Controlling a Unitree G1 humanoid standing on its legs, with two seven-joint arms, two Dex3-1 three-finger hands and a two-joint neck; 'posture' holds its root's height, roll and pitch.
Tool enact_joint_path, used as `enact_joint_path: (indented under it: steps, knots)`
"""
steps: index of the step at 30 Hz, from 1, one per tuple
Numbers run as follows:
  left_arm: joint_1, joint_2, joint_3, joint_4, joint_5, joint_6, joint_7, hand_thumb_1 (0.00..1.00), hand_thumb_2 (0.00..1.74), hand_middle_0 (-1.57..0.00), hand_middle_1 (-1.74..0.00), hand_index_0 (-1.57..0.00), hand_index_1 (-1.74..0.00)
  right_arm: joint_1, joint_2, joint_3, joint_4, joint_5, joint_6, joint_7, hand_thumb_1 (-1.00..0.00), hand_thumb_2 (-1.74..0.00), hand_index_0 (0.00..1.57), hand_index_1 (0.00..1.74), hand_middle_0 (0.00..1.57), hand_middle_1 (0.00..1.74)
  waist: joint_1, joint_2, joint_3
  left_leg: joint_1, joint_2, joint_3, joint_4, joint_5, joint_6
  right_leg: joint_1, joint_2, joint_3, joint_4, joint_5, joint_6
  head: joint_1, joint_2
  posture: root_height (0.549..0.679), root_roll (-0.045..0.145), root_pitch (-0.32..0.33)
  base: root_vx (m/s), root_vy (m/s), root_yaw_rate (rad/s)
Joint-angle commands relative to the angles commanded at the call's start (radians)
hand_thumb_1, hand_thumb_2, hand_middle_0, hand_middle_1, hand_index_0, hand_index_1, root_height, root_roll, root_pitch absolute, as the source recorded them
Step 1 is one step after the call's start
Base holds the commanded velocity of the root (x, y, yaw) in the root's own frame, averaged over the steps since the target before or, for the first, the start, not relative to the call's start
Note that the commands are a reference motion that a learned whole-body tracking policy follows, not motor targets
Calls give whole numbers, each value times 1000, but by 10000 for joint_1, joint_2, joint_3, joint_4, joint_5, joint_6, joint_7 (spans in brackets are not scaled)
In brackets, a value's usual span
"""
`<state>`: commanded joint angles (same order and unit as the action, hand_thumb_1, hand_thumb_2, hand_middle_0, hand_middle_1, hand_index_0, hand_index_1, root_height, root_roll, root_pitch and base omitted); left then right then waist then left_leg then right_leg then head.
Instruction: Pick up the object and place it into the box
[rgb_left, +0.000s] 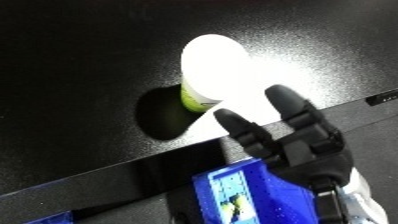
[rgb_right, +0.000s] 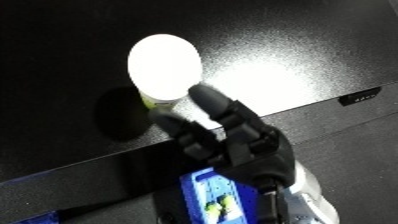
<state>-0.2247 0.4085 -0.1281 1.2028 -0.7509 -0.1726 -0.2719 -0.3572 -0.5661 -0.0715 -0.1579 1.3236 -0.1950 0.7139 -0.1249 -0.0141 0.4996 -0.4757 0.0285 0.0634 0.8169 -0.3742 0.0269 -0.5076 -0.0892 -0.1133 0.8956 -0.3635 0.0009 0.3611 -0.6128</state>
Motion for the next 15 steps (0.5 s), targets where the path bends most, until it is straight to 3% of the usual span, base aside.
enact_joint_path:
  steps: [5, 8, 11, 15]
  knots:
    - [170, -119, -71, -106, -217, 3, 102, 0, 0, 0, 0, 0, 0, -242, -256, -687, 484, -1918, -1686, -2149, 0, 0, 0, 0, 0, 0, -46, 62, 59, 51, -27, 43, 18, 3, 54, 16, 53, 50, -6, 20, -44, -181, 147, 622, 40, 16, 9, 40, -58]
    - [238, -204, -110, -199, -350, -29, 198, 0, 0, 0, 0, 0, 0, -468, -482, -842, 541, -3007, -2216, -3393, 0, 0, 0, 0, 0, 0, -63, 84, 75, 92, -49, 65, -17, 17, 85, 41, 105, 87, -11, 1, -77, -274, 231, 622, 42, 13, 14, 37, -43]
    - [274, -289, -147, -320, -374, -19, 318, 0, 0, 0, 0, 0, 0, -694, -685, -902, 545, -4148, -2247, -4637, 0, 0, 0, 0, 0, 0, -49, 111, 91, 161, -82, 77, -80, 37, 95, 100, 138, 110, -36, -22, -111, -261, 312, 623, 43, 10, 16, 20, 16]
    - [257, -336, -137, -383, -457, 51, 457, 0, 0, 0, 0, 0, 0, -1061, -1003, -619, 693, -5739, -1409, -6409, 0, 0, 0, 0, 0, 0, 35, 135, 112, 211, -143, 61, -118, 65, 103, 174, 152, 123, -91, -44, -165, -68, 408, 623, 45, 6, 9, 6, 37]
